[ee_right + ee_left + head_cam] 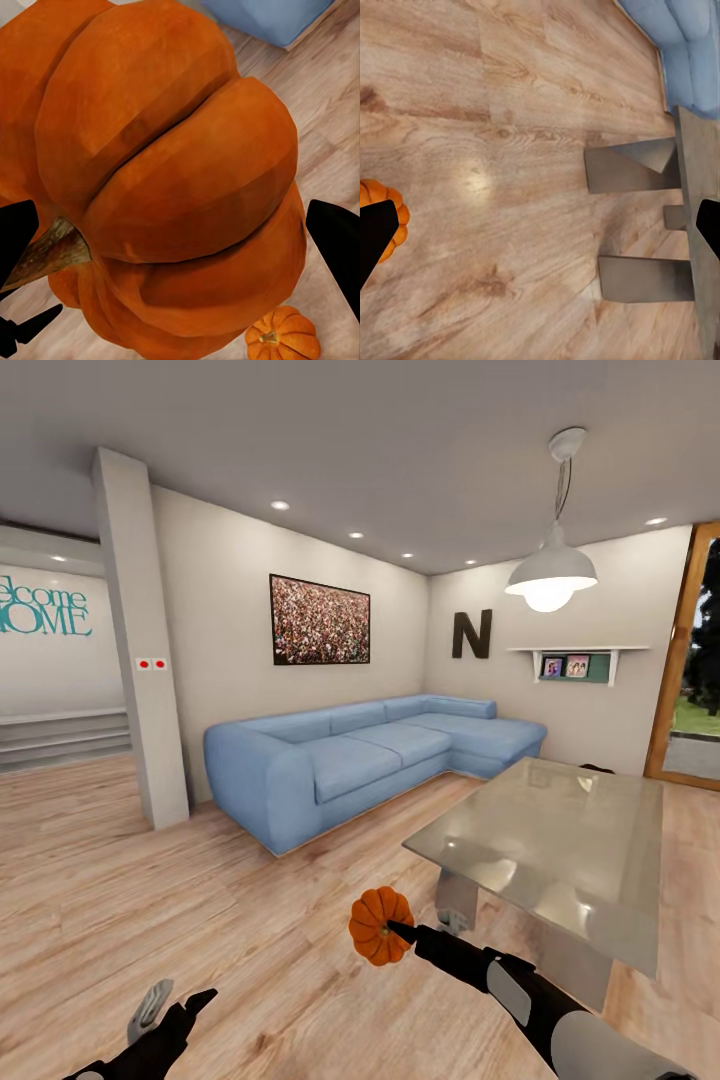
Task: Place each of the two pumpkins and all three candles from the living room inside a cabinet in the living room (use any cabinet), then make sure every cabinet is closed, and position the cauldron so it is next to a table in the living room.
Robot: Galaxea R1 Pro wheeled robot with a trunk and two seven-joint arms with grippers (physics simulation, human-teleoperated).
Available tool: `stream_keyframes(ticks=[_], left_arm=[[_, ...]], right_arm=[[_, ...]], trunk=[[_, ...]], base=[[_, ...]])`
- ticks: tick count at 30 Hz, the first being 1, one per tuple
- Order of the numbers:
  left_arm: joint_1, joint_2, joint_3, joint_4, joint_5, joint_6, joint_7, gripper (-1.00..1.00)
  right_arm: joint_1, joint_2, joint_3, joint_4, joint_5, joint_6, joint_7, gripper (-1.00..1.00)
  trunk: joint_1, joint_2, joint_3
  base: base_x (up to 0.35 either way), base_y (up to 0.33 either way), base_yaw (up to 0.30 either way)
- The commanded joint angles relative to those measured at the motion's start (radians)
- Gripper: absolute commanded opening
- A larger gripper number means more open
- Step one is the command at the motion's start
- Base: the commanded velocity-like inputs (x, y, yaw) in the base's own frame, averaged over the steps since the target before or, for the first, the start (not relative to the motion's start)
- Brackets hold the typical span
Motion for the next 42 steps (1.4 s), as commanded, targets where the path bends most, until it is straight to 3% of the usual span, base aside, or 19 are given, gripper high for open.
stream_keyframes(ticks=[1,16,21,30,42], left_arm=[[-0.001,0.000,0.003,0.000,0.006,0.008,-0.001,1.00],[-0.001,-0.001,0.004,0.000,0.004,0.008,-0.001,1.00],[0.028,0.012,-0.016,-0.028,0.032,0.036,-0.018,1.00],[0.076,0.000,-0.040,0.022,0.043,0.040,-0.027,1.00],[0.076,0.002,-0.041,0.090,0.040,0.039,-0.027,1.00]], right_arm=[[0.000,-0.001,0.003,-0.001,-0.011,0.009,-0.001,-1.00],[0.000,-0.001,0.004,-0.001,-0.013,0.015,-0.033,-1.00],[-0.018,-0.007,0.018,0.010,-0.013,0.044,0.002,-1.00],[0.019,-0.007,0.029,0.061,0.013,0.070,0.011,-1.00],[0.019,-0.007,0.029,0.061,0.014,0.070,0.012,-1.00]], trunk=[[0.000,-0.001,-0.001],[0.000,-0.001,-0.001],[0.000,-0.001,-0.001],[0.000,-0.001,-0.001],[0.000,-0.001,-0.001]], base=[[0.000,0.000,0.000],[0.000,0.000,0.000],[0.000,0.000,0.000],[0.000,0.000,0.000],[-0.018,0.000,0.000]])
